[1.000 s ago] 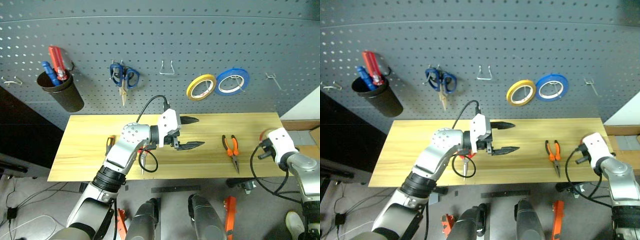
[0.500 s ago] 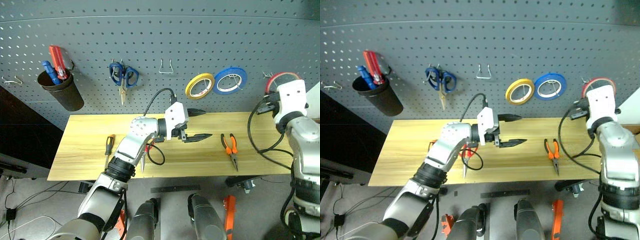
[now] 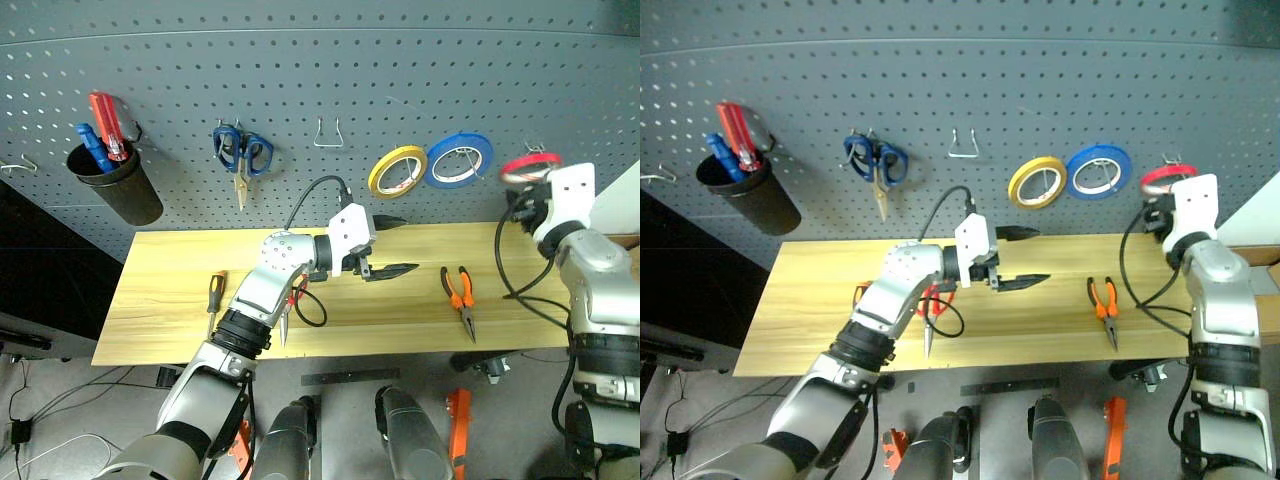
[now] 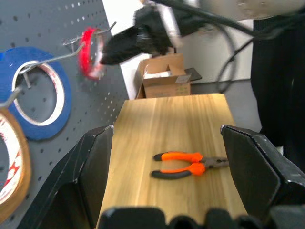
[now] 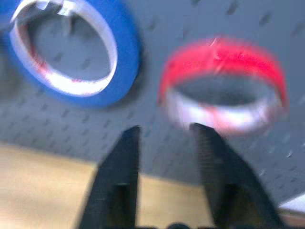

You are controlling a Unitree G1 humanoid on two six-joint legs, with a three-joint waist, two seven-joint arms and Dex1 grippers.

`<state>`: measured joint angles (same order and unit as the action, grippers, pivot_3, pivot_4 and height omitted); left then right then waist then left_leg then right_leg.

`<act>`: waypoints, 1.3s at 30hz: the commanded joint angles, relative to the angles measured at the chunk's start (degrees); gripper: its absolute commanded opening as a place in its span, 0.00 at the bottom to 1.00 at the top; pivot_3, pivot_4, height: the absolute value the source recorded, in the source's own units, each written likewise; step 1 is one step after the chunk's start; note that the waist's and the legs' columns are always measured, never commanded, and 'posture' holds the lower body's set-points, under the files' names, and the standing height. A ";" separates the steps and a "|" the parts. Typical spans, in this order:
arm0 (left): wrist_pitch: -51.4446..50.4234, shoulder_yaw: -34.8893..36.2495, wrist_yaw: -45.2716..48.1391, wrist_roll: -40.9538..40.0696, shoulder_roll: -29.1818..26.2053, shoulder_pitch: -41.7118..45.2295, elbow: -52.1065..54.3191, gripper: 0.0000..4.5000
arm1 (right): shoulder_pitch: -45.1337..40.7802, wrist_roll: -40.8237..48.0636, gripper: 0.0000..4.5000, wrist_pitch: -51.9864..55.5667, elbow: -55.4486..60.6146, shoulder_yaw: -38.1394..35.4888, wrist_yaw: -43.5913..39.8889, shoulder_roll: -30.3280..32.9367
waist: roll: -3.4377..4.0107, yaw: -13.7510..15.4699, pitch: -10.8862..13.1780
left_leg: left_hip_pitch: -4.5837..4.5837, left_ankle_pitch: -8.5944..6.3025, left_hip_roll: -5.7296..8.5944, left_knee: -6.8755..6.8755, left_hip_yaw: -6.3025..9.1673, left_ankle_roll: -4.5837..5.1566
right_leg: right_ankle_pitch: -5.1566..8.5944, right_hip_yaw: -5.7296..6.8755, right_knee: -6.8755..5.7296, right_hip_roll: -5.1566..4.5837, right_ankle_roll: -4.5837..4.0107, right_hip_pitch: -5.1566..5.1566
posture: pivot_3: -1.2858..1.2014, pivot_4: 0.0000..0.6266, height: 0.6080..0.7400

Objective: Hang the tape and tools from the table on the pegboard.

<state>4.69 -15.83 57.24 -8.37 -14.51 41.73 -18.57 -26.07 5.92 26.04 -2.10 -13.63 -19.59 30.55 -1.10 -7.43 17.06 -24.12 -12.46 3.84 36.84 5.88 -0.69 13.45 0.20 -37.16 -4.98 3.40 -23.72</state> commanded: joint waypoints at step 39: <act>8.76 1.30 4.50 5.38 -9.69 -3.01 -4.22 0.86 | -12.26 -3.98 0.73 19.94 -32.84 9.80 10.81 -11.73 | -0.11 -0.77 -0.13 | 0.21 0.02 -0.21 0.14 -1.14 0.03 | -0.19 -1.14 -0.72 0.22 0.12 -0.59 | 0.42 0.42 1.00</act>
<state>13.70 -15.55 61.94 -2.54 -23.94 38.98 -25.03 -38.56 3.33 46.57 -33.12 -5.05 -8.42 18.11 -1.22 -8.20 16.93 -23.89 -12.44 3.62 36.98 4.72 -0.66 13.25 -0.95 -37.89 -4.76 3.52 -24.31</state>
